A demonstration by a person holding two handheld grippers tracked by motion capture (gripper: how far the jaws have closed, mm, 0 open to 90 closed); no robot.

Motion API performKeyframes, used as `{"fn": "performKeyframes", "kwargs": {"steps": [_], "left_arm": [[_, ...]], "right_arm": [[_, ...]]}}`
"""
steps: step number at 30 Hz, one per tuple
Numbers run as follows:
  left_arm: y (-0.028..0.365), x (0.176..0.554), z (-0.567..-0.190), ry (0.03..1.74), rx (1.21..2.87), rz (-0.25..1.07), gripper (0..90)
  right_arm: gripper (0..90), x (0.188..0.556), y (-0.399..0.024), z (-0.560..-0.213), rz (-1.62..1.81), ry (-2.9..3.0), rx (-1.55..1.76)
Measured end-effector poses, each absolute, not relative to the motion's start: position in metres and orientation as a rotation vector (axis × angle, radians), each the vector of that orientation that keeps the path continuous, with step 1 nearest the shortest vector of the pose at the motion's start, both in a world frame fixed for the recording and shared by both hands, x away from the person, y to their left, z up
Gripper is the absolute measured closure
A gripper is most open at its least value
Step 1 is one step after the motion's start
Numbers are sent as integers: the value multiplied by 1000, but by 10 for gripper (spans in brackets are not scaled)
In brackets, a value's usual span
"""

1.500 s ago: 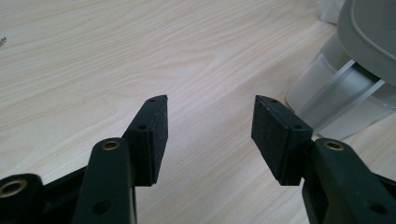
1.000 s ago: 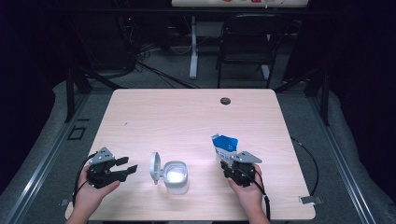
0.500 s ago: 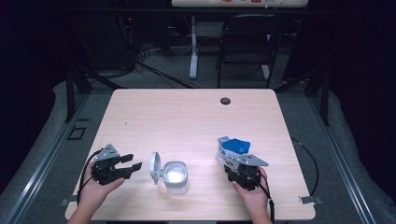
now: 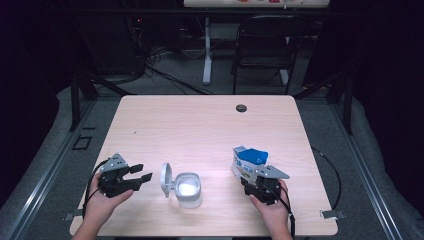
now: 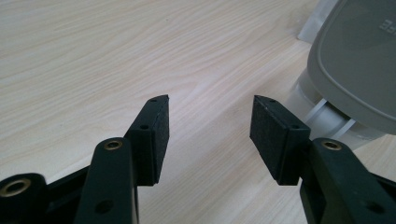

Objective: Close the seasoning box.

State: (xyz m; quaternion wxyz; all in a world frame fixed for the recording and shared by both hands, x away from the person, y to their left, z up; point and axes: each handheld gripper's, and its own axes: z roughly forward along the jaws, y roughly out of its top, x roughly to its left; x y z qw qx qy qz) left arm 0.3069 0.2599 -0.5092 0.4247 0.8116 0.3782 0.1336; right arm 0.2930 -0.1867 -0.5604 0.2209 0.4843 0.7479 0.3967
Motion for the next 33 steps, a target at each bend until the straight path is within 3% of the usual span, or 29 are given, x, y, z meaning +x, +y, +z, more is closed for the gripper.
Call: {"fn": "performKeyframes", "kwargs": {"steps": [33], "left_arm": [[248, 298, -492, 879, 2046, 330, 619]], "right_arm": [[421, 263, -195, -534, 1128, 2062, 1319]]}}
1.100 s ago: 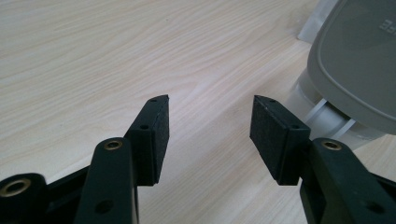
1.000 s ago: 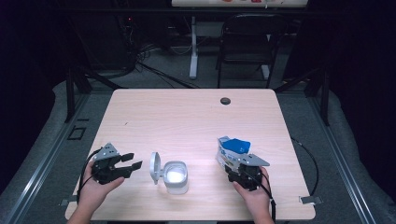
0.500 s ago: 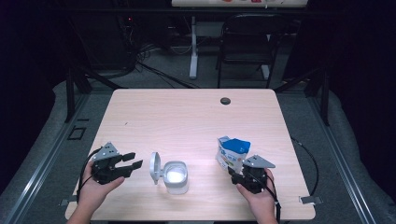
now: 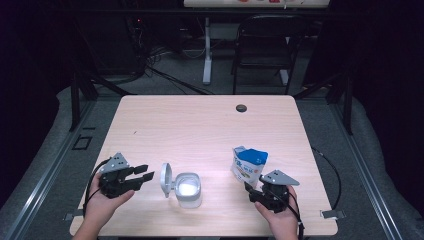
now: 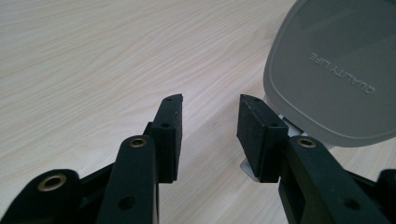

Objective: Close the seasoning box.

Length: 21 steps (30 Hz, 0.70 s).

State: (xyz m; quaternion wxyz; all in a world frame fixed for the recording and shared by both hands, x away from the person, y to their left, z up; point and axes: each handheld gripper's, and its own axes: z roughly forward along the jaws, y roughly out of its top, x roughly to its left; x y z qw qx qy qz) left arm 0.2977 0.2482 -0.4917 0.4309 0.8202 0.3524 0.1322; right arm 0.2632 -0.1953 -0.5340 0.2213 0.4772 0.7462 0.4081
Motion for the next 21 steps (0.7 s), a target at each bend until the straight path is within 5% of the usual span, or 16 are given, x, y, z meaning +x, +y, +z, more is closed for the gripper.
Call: {"fn": "performKeyframes", "kwargs": {"steps": [21], "left_arm": [[241, 285, -479, 815, 2031, 296, 860]], "right_arm": [[417, 259, -204, -545, 1133, 2043, 1324]]}}
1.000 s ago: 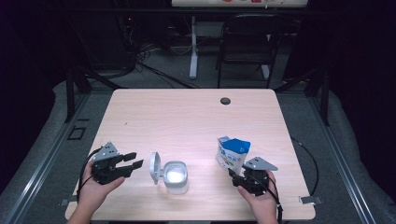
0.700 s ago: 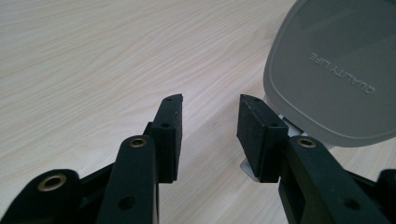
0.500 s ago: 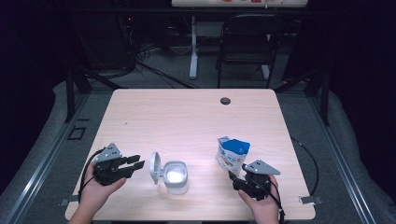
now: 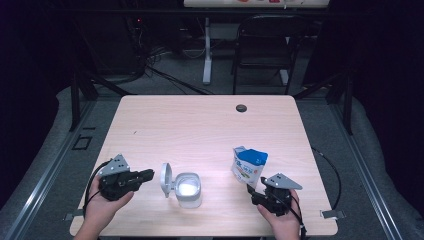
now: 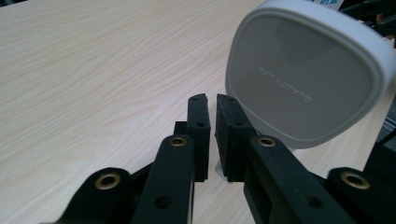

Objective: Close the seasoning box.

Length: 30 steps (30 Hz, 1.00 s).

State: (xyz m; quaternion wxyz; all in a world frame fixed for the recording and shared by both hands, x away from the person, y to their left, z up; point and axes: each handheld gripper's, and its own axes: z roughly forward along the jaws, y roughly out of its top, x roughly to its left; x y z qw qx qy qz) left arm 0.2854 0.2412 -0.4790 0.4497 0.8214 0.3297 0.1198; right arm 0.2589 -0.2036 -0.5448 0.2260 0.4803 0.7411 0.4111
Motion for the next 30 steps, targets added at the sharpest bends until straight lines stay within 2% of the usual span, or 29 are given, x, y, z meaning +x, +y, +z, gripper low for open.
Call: {"fn": "performKeyframes", "kwargs": {"steps": [3, 30], "left_arm": [[239, 283, -476, 791, 2040, 298, 900], [223, 272, -467, 703, 2065, 288, 900]], "right_arm": [[419, 259, -205, -546, 1139, 2039, 1323], [425, 262, -210, -553, 1134, 2044, 1332]]}}
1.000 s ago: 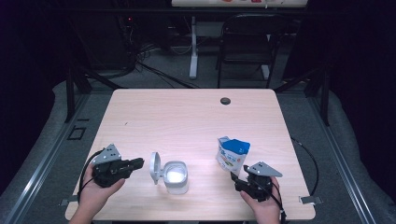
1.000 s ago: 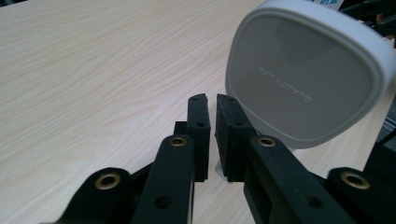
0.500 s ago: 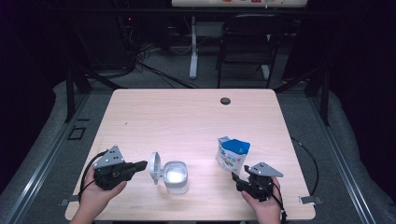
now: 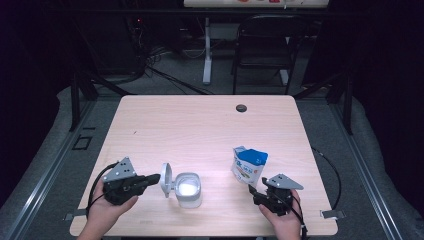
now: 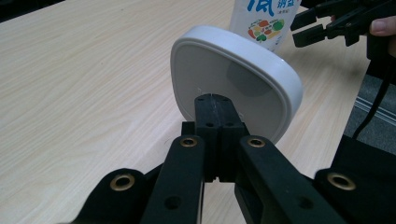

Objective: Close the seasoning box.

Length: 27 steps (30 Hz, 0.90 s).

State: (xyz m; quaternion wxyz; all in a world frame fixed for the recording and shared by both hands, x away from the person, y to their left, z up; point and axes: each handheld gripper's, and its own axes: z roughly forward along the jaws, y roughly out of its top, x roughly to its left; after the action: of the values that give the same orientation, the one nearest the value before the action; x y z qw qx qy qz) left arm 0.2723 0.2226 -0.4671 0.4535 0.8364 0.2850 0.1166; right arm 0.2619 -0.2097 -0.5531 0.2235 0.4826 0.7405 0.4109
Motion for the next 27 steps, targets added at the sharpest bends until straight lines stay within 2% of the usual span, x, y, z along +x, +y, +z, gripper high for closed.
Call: {"fn": "performKeyframes", "kwargs": {"steps": [27], "left_arm": [[201, 269, -476, 652, 2113, 265, 900]], "right_arm": [[425, 263, -209, -554, 1139, 2046, 1328]]}}
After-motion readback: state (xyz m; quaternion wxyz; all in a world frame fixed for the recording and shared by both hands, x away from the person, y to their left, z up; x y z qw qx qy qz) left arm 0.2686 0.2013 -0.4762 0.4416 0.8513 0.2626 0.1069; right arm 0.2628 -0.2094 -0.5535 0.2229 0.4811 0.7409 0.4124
